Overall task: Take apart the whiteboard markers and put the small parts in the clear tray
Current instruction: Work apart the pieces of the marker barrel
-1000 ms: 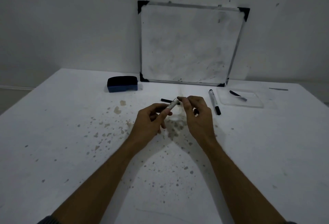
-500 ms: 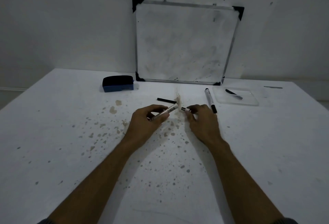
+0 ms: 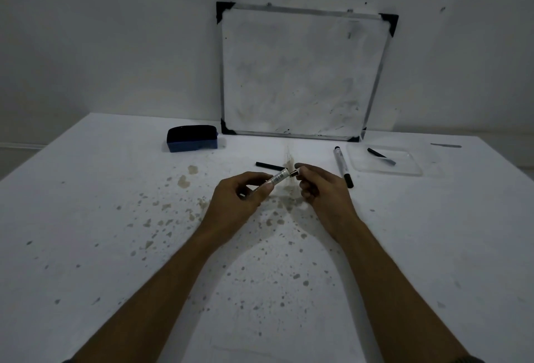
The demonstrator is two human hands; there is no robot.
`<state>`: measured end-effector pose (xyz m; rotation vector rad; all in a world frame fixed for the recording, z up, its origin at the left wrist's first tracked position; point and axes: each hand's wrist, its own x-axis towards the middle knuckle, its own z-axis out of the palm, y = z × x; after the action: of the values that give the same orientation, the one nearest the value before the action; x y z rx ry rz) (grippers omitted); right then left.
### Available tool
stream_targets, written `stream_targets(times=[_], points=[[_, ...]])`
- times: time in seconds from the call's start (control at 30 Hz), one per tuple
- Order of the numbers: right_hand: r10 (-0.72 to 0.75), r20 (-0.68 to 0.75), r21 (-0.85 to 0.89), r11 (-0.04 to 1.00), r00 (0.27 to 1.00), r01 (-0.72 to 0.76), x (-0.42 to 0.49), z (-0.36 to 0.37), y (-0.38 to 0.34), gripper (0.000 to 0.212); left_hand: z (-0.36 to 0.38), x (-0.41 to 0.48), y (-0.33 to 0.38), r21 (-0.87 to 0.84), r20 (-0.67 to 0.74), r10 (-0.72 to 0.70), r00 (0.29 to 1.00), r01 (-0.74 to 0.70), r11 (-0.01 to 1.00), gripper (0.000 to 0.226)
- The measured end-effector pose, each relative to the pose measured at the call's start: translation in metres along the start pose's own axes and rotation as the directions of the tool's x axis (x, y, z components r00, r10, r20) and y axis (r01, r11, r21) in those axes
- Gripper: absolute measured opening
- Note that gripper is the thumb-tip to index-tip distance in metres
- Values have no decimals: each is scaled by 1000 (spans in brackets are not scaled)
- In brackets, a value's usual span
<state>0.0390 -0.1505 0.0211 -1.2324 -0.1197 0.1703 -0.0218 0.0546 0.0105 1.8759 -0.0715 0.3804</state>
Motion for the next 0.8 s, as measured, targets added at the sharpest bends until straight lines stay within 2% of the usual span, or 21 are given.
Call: stream_targets(times=[0.17, 0.27, 0.5, 0.63, 0.8], points=[[33, -55, 52, 998, 998, -31, 1, 1, 0, 23, 1, -1, 1, 5, 4, 11, 1000, -11, 1000, 25], [28, -34, 51, 998, 999, -26, 2, -1, 1, 22, 1, -2, 3, -2, 15, 10, 1000, -10, 1000, 27], [-40, 14, -104, 994, 999, 41, 1, 0, 5, 17, -1, -3, 2, 19, 27, 12, 1000, -13, 1000, 30], [-131, 43, -271, 953, 990, 138, -5, 2, 5, 22, 2, -2, 2, -2, 25, -5, 1000, 5, 1000, 26], [-190, 96, -245, 947, 977, 209, -9, 6, 1, 26, -1, -2, 4, -110, 84, -18, 996, 27, 994, 19]])
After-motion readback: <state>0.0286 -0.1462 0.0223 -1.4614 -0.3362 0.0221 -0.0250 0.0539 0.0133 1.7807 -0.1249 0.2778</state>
